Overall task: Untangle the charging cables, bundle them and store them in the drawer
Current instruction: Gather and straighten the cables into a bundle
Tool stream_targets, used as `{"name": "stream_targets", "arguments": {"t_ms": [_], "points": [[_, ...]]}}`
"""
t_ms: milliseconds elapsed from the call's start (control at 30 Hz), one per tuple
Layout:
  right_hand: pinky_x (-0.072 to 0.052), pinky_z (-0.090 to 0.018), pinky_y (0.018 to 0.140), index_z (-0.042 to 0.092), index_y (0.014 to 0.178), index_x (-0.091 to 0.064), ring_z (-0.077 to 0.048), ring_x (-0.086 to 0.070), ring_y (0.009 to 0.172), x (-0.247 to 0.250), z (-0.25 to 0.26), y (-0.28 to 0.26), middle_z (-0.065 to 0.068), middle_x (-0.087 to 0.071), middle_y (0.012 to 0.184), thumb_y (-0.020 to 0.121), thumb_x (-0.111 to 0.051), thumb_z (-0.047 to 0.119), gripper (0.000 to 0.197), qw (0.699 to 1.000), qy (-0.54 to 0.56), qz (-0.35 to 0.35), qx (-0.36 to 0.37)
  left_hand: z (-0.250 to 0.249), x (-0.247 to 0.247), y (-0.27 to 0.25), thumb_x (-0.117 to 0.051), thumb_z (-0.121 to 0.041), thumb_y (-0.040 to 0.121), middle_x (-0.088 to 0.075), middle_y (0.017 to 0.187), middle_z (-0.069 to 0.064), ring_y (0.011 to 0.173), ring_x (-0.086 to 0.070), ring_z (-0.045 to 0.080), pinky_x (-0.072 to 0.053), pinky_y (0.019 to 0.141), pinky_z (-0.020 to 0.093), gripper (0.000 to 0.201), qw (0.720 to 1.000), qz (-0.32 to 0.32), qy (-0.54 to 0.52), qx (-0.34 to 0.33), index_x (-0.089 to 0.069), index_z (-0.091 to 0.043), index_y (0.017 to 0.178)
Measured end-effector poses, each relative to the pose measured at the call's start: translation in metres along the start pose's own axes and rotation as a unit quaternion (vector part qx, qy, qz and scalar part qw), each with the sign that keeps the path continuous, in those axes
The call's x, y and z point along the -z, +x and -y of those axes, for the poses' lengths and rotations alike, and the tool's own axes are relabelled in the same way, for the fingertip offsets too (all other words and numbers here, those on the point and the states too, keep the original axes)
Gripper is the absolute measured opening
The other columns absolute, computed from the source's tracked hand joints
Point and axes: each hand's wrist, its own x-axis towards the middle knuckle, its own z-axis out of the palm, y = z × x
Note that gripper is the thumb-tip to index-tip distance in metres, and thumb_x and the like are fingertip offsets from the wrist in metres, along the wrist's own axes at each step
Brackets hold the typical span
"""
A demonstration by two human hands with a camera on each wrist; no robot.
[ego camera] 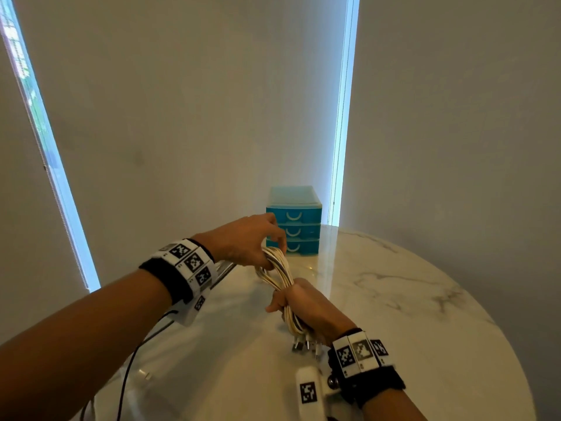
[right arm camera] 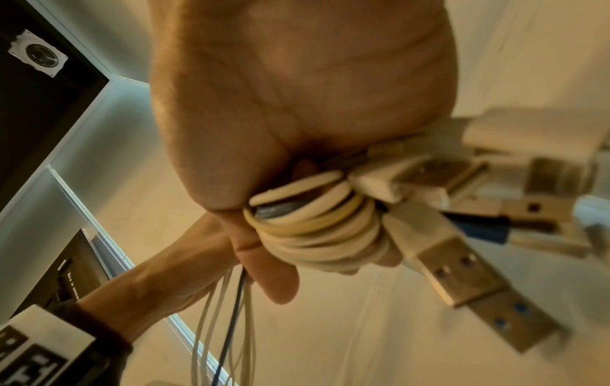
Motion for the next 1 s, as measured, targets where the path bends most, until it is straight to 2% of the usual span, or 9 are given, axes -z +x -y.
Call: {"name": "stream_targets", "arguments": {"t_ms": [133,267,367,500,633,733,800,900,1000], "points": [[-0.049,-0.040,0.082,0.019,0.070,-0.061,-0.025,-0.055,0.081,-0.001,0.002,-0.001,-0.007,-0.060,0.080,0.080,-0.072,0.017,0.014,0.999,-0.028,0.002,0.026,-0.004,-0.005,0.004,-0.078,-0.052,0.089,-0.053,0.128,-0.006,0.093,-0.055,0.012,-0.045,0.077,0.028,0.031,0.987,-0.023,0.149,-0.058,-0.074,-0.033,0.114],[-0.046,-0.038,0.081,0.021,0.066,-0.057,-0.021,-0.052,0.076,-0.001,0.004,-0.001,-0.003,-0.055,0.072,0.088,-0.070,0.014,0.027,0.998,-0.047,0.021,0.048,-0.010,0.011,0.014,-0.070,-0.048,0.094,-0.057,0.099,-0.007,0.078,-0.051,0.013,-0.036,0.065,0.027,0.024,0.952,-0.031,0.277,-0.128,-0.075,-0.026,0.104],[-0.047,-0.041,0.084,0.021,0.066,-0.058,-0.022,-0.051,0.076,0.005,0.004,0.001,-0.003,-0.055,0.071,0.091,-0.071,0.015,0.029,0.998,-0.039,0.021,0.049,-0.019,0.021,0.023,-0.068,-0.045,0.093,-0.063,0.099,-0.007,0.084,-0.060,0.015,-0.041,0.066,0.028,0.022,0.941,-0.031,0.298,-0.155,-0.074,-0.026,0.101],[-0.055,-0.045,0.095,0.015,0.082,-0.069,-0.023,-0.064,0.085,0.015,0.002,0.000,-0.006,-0.070,0.083,0.096,-0.072,0.018,0.015,0.997,-0.045,0.016,0.064,-0.018,0.013,0.030,-0.071,-0.036,0.094,-0.076,0.090,-0.006,0.082,-0.070,0.018,-0.062,0.078,0.046,0.014,0.993,0.040,0.095,-0.060,-0.079,-0.025,0.098],[-0.062,-0.034,0.083,0.011,0.101,-0.071,-0.018,-0.073,0.078,0.014,-0.003,-0.010,-0.007,-0.082,0.094,0.109,-0.060,0.024,0.019,0.991,0.005,0.072,0.115,-0.030,0.015,0.027,-0.071,0.002,0.097,-0.080,0.118,-0.002,0.106,-0.076,0.011,-0.064,0.094,0.036,0.042,0.971,0.152,-0.183,-0.033,-0.066,-0.017,0.134],[-0.061,-0.031,0.068,0.017,0.112,-0.065,-0.021,-0.069,0.063,0.012,0.000,-0.017,-0.010,-0.081,0.090,0.109,-0.060,0.041,0.024,0.986,0.033,0.065,0.151,-0.041,0.022,0.024,-0.067,0.017,0.086,-0.079,0.116,-0.001,0.106,-0.077,0.016,-0.065,0.087,0.034,0.064,0.966,0.129,-0.225,-0.026,-0.065,-0.020,0.137],[-0.060,-0.033,0.066,0.018,0.107,-0.068,-0.019,-0.065,0.055,0.013,-0.002,-0.018,-0.008,-0.075,0.075,0.102,-0.066,0.054,0.036,0.985,0.022,0.048,0.165,-0.047,0.021,0.023,-0.067,0.017,0.083,-0.080,0.113,-0.003,0.107,-0.076,0.016,-0.064,0.087,0.032,0.060,0.967,0.097,-0.234,-0.026,-0.073,-0.022,0.128],[-0.056,-0.036,0.061,0.030,0.129,-0.063,-0.018,-0.057,0.047,0.013,-0.006,-0.018,-0.007,-0.061,0.061,0.084,-0.075,0.073,0.064,0.982,0.094,0.043,0.155,-0.060,0.015,0.025,-0.073,0.010,0.088,-0.081,0.112,-0.006,0.108,-0.076,0.009,-0.064,0.093,0.033,0.043,0.961,0.042,-0.272,-0.019,-0.080,-0.023,0.115],[-0.051,-0.033,0.054,0.029,0.101,-0.071,-0.020,-0.051,0.043,0.006,-0.007,-0.013,-0.006,-0.057,0.057,0.082,-0.078,0.075,0.050,0.970,0.175,0.008,0.169,-0.076,0.009,0.029,-0.072,0.007,0.091,-0.082,0.108,-0.008,0.107,-0.076,0.007,-0.064,0.097,0.035,0.037,0.954,0.010,-0.299,-0.003,-0.083,-0.023,0.108]]}}
